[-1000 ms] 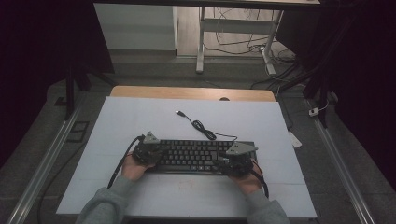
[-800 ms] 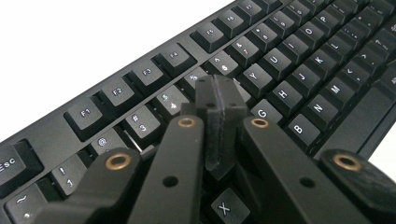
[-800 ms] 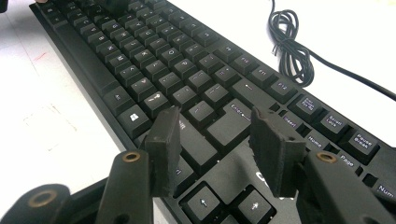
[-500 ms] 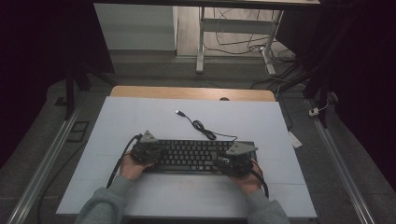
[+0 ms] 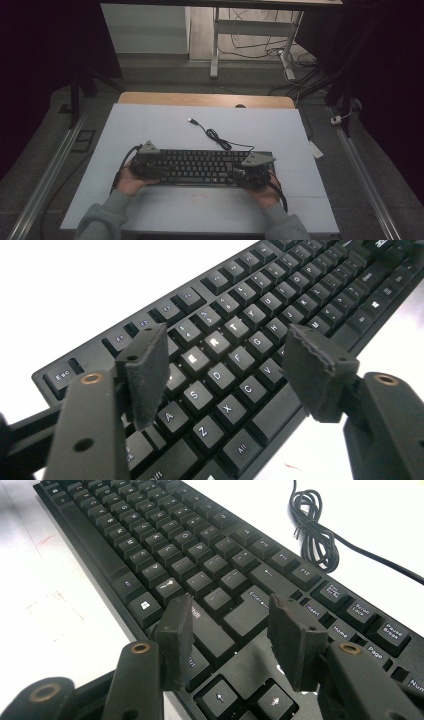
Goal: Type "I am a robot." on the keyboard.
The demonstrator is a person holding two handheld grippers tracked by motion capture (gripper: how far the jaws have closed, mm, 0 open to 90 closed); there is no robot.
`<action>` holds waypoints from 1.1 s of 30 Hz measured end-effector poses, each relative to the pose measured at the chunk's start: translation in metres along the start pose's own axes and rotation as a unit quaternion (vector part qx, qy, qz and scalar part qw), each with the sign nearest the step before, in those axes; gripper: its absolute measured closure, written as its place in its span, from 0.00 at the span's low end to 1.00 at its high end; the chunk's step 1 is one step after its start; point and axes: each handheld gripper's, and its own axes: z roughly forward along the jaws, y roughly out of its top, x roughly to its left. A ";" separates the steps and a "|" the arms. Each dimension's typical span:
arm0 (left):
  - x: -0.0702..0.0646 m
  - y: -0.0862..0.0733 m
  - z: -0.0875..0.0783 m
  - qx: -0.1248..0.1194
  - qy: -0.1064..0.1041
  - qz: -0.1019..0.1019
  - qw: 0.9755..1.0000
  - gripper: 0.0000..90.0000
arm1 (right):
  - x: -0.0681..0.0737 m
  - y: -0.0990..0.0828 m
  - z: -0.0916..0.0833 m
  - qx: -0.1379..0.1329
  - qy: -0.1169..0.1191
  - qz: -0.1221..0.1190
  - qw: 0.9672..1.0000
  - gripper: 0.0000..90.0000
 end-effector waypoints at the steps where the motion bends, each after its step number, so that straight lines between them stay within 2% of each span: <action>1: 0.000 0.000 -0.001 0.000 -0.001 -0.001 1.000 0.37 | 0.000 0.000 0.000 0.000 0.000 -0.001 1.000 0.59; 6: 0.000 -0.003 -0.005 0.005 -0.004 0.004 1.000 0.34 | 0.001 0.000 0.000 -0.003 0.000 0.001 1.000 0.59; 24: 0.000 -0.004 -0.006 0.006 -0.007 0.005 1.000 0.33 | 0.001 0.001 0.000 -0.002 -0.002 -0.002 1.000 0.59; 33: 0.000 -0.004 -0.005 0.007 -0.005 0.005 1.000 0.33 | 0.004 0.010 0.004 -0.018 0.008 0.001 1.000 0.59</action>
